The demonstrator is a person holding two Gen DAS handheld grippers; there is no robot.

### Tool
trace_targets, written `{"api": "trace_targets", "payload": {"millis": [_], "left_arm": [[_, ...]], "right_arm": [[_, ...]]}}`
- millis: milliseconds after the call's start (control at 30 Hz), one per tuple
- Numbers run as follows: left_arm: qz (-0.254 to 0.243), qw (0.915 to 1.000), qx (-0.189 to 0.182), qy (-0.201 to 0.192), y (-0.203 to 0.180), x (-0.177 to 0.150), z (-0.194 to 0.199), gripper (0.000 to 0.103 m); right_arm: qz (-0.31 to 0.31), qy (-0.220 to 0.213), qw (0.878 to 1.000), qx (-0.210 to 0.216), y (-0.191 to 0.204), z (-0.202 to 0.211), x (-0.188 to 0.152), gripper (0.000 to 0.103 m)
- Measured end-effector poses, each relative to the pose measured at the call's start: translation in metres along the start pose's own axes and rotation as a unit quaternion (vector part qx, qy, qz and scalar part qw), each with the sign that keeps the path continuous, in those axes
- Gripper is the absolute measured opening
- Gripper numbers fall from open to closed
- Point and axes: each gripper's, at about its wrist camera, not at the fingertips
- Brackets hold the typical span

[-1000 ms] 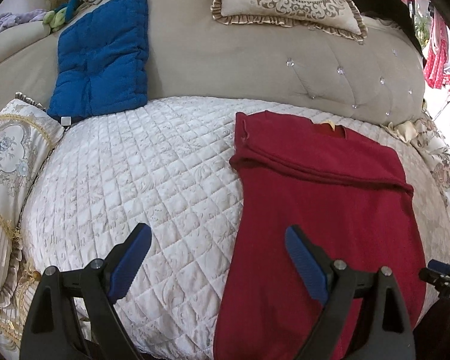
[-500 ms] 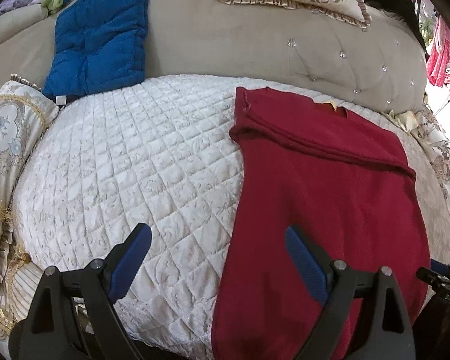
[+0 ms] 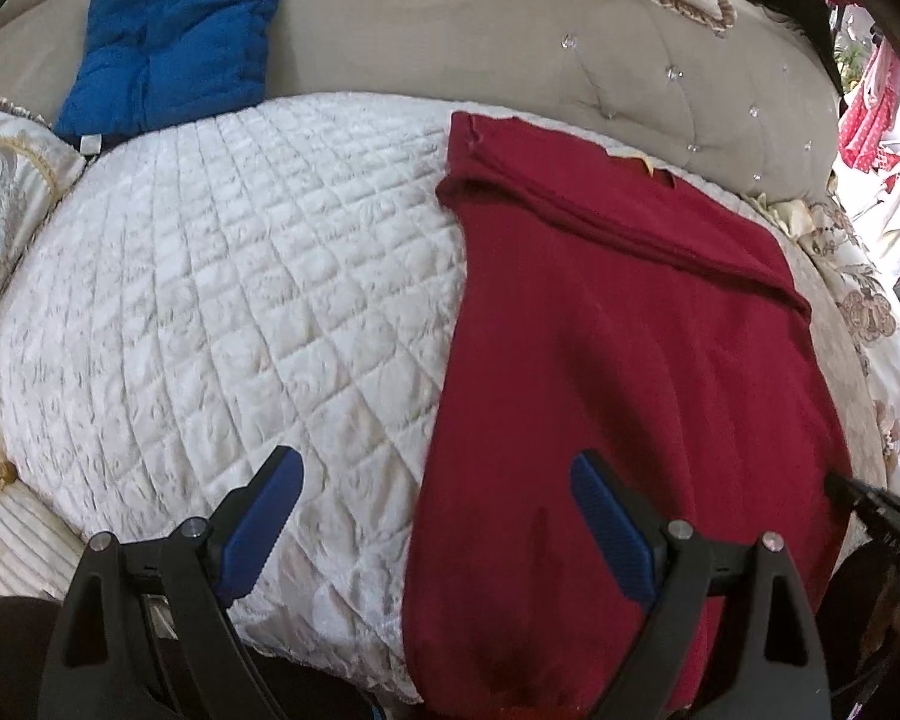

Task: Fold small clothes
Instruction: 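Grasp the sweater hem with the right gripper and lift it toward the collar, then fold the hem over onto the collar with the right gripper while the left gripper pins the sweater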

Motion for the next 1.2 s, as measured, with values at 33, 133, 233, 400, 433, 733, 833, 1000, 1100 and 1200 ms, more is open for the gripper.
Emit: {"api": "trace_targets", "payload": {"millis": [33,133,233,400,433,733,833,1000,1100,1200], "left_arm": [[-0.001,1.0000,0.002,0.002,0.001,-0.002,0.000,0.093],[-0.001,0.9999,0.004,0.011,0.003,-0.009,-0.002,0.093],[-0.001,0.9996,-0.002,0.030,0.004,-0.018,-0.007,0.093],[0.005,0.9992,0.005,0.040,0.006,-0.027,-0.012,0.093],[0.003,0.9990,0.004,0.044,0.004,-0.028,-0.013,0.093],[-0.023,0.9964,0.019,0.080,-0.003,-0.048,-0.025,0.093],[-0.013,0.9959,0.013,0.089,-0.001,-0.048,-0.029,0.093],[-0.020,0.9958,0.015,0.088,-0.003,-0.050,-0.029,0.093],[-0.018,0.9958,0.014,0.089,-0.003,-0.049,-0.032,0.093],[-0.019,0.9956,0.012,0.090,-0.004,-0.050,-0.033,0.093]], "right_arm": [[-0.001,-0.005,1.000,0.002,-0.002,0.004,0.001,0.000],[-0.017,-0.013,1.000,-0.003,-0.013,0.010,0.004,0.000],[-0.028,-0.001,1.000,0.009,-0.019,0.006,0.002,0.000],[-0.047,0.028,0.996,0.070,-0.026,0.017,-0.011,0.018],[-0.049,0.038,0.994,0.088,-0.027,0.019,-0.015,0.022],[-0.041,0.128,0.985,0.106,-0.018,0.008,-0.061,0.025],[-0.040,0.145,0.983,0.109,-0.013,-0.003,-0.069,0.026],[-0.044,0.151,0.980,0.118,-0.010,-0.012,-0.069,0.031],[-0.044,0.155,0.980,0.121,-0.011,-0.012,-0.070,0.031],[-0.045,0.158,0.979,0.120,-0.011,-0.012,-0.070,0.031]]}}
Point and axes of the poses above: each gripper's, at about its wrist camera, not at the fingertips, and z roughly against the way its jaws point, y to its left, x to its top, and after that the axes turned 1 degree about x, right-handed
